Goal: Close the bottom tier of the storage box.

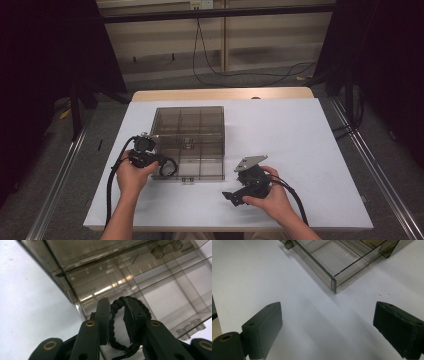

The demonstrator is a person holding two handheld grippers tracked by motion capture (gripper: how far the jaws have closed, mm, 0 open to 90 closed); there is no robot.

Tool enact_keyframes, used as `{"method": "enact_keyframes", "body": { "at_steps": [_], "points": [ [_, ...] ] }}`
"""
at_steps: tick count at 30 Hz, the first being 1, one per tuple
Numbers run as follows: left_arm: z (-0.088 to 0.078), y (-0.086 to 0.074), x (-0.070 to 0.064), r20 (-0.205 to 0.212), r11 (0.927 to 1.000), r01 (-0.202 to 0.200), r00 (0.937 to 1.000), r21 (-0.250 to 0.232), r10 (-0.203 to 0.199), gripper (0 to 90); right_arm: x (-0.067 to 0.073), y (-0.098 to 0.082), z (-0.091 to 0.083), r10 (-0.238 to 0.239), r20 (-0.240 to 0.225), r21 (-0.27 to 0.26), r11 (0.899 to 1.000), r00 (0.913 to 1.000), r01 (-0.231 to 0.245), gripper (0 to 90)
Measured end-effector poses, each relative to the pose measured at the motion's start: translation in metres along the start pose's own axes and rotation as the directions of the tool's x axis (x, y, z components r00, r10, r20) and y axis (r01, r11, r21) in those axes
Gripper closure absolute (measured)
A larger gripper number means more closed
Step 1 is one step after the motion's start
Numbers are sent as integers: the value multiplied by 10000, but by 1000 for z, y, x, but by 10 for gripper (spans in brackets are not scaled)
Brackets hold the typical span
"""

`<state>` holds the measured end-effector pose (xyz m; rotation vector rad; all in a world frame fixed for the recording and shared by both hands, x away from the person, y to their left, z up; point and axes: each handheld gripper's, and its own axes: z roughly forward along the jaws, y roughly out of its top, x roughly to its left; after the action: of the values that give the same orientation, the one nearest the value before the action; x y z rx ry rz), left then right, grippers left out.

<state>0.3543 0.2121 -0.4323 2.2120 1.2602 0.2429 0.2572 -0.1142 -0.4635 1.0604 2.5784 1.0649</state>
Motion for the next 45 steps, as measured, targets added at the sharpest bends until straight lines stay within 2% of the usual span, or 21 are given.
{"method": "enact_keyframes", "body": {
  "at_steps": [2, 4, 9, 12, 17, 19, 21, 23, 27, 32, 34, 38, 41, 45],
  "points": [
    [0, 1, 0, 105, 10000, -4, 9999, -24, 4, 758, 0, 0, 0, -5, 19, -7, 10000, 10000, 5, 85],
    [1, 2, -1, 170, 9996, 113, 9998, -269, -108, 783, 1, 0, 1, -10, -53, 30, 10000, 10000, 10, 85],
    [3, 3, -1, 186, 9988, 269, 9995, -403, -261, 818, 3, -1, 3, -84, -51, 111, 9999, 10000, 85, 84],
    [4, 4, -2, 215, 9985, 184, 9996, -510, -173, 821, 3, -1, 3, -84, -65, 84, 9999, 9999, 85, 86],
    [11, 3, -4, 170, 9994, 220, 9996, -253, -216, 821, 3, 0, 3, -57, -60, 73, 10000, 10000, 57, 86],
    [11, 3, -4, 319, 9999, 91, 9994, 113, -95, 829, 3, 0, 3, -60, -53, 69, 10000, 10000, 60, 85],
    [13, 1, -5, 182, 9987, -23, 9998, 501, 14, 837, 3, 0, 2, -57, -65, 50, 10000, 10000, 57, 86],
    [15, -2, -5, 161, 9986, -70, 9999, 527, 62, 822, 3, 0, 2, -45, -78, 2, 10000, 10000, 45, 86],
    [11, -2, -5, 303, 9993, -98, 9995, 367, 87, 801, 2, 0, 1, -62, -59, 0, 10000, 10000, 62, 86],
    [3, -4, -6, 567, 9999, 107, 9983, 101, -112, 766, 4, 0, 2, -37, -44, 45, 10000, 10000, 37, 87],
    [-1, -5, -6, 660, 9998, -102, 9978, 159, 92, 751, 4, 0, 2, -36, -40, 24, 10000, 10000, 36, 91],
    [-3, -6, -5, 745, 9998, -117, 9972, 180, 104, 715, 2, 0, 0, 27, -31, -61, 10000, 10000, -28, 97],
    [-7, -6, -4, 893, 9999, 50, 9960, 101, -58, 710, 2, 1, -1, 62, -78, -109, 9999, 10000, -63, 105],
    [-14, -5, -5, 979, 10000, -57, 9952, 5, 57, 708, 1, 2, -1, 113, -90, -206, 9997, 9999, -115, 116]
  ]
}}
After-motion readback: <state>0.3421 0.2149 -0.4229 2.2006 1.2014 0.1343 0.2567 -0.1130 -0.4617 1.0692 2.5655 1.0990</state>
